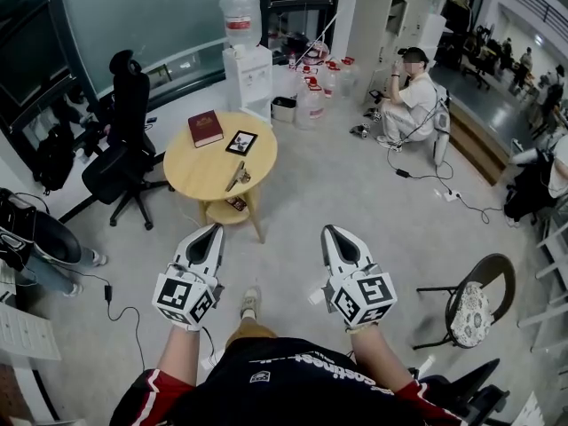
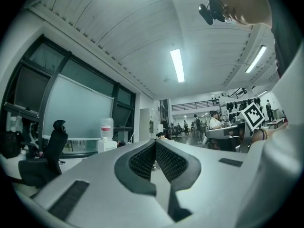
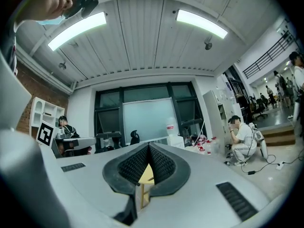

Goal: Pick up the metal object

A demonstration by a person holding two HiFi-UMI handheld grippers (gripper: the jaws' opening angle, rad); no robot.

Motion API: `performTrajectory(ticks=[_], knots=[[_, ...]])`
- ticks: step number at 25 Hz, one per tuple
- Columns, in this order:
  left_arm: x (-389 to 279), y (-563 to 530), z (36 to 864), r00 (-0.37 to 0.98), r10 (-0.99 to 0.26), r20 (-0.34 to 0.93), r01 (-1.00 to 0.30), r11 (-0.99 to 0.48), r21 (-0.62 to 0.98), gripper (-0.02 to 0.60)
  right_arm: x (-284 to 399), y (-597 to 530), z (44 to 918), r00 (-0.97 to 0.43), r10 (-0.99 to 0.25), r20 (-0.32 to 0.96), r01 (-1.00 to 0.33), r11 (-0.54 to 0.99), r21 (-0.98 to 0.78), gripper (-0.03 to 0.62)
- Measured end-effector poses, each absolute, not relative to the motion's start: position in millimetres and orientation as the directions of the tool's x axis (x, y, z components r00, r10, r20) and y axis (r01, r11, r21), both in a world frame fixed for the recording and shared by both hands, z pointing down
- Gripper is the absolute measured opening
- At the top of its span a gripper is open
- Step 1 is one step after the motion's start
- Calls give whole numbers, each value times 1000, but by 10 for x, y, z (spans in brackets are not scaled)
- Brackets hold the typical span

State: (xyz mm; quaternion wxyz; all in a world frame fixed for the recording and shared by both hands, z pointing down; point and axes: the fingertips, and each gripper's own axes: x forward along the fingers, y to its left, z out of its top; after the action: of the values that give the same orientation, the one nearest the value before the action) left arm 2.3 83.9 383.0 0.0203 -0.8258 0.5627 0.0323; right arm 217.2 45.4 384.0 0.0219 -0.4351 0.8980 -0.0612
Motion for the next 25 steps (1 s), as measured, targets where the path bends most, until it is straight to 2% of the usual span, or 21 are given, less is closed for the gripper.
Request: performTrajectory(ticks=[10,25], knots=[[-259,363,3880,367,-928,-60,-930,-369,12,17,1933,-57,3785,-613,-790,16,-784,606,-134,28],[-498,-677,3764,451,-891,-56,-893,-450,-26,17,1626,-954,3698,-557,-831,10,-822,549,-149,28]])
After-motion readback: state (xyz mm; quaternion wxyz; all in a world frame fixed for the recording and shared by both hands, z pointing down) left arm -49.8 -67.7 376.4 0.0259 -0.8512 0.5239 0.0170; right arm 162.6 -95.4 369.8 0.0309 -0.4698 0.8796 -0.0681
